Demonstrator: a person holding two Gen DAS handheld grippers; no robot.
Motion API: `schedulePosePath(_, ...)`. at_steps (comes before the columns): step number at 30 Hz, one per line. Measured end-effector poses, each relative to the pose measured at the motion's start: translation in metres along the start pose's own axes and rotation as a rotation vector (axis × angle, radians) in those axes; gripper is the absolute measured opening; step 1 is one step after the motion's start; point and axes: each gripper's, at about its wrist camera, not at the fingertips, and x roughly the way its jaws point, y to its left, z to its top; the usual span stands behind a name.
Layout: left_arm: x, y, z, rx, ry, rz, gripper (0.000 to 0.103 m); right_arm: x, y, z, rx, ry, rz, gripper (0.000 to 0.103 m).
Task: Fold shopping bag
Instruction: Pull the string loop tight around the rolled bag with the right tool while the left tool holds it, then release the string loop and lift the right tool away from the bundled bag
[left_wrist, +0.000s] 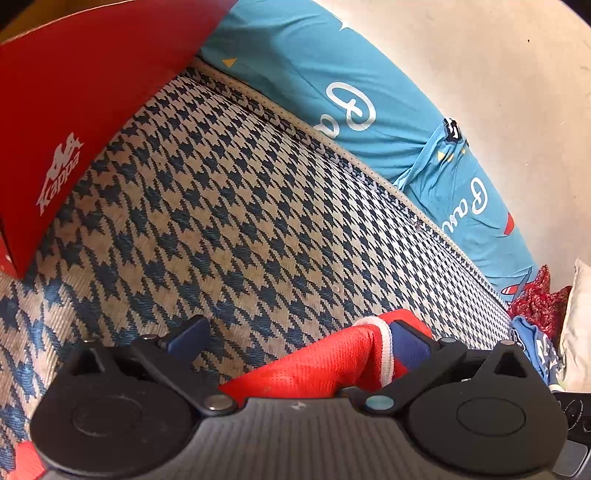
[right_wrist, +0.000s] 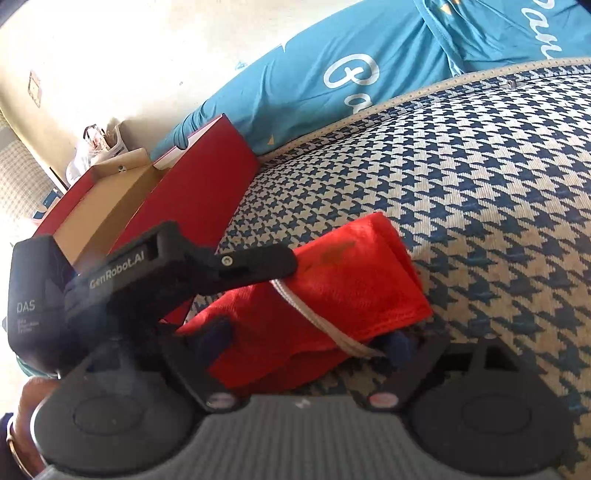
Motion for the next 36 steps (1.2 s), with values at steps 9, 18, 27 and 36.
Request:
schedulePosePath(9,-0.004,-0.001,-0.001,0.019,0.006,-0.014,0.103,0.002,0.016,-0.003,-0.101,0.015,0.030,0.098)
schedulePosePath(18,-0.024,-0.005,-0.011,0.082,0.022,-0.022,0.103,-0.010,0.011,-0.009,-0.180,0.055,0.031,0.099)
schedulePosePath(27,-0.037,-0.007,-0.032,0.142,0.009,-0.016,0.103,-0.045,-0.021,-0.019,0.024,0.066,0.125,0.103)
schedulePosePath(36,-0.046,-0.010,-0.044,0.196,0.002,-0.023,0.103,-0.072,-0.053,-0.019,0.238,0.031,0.160,0.102)
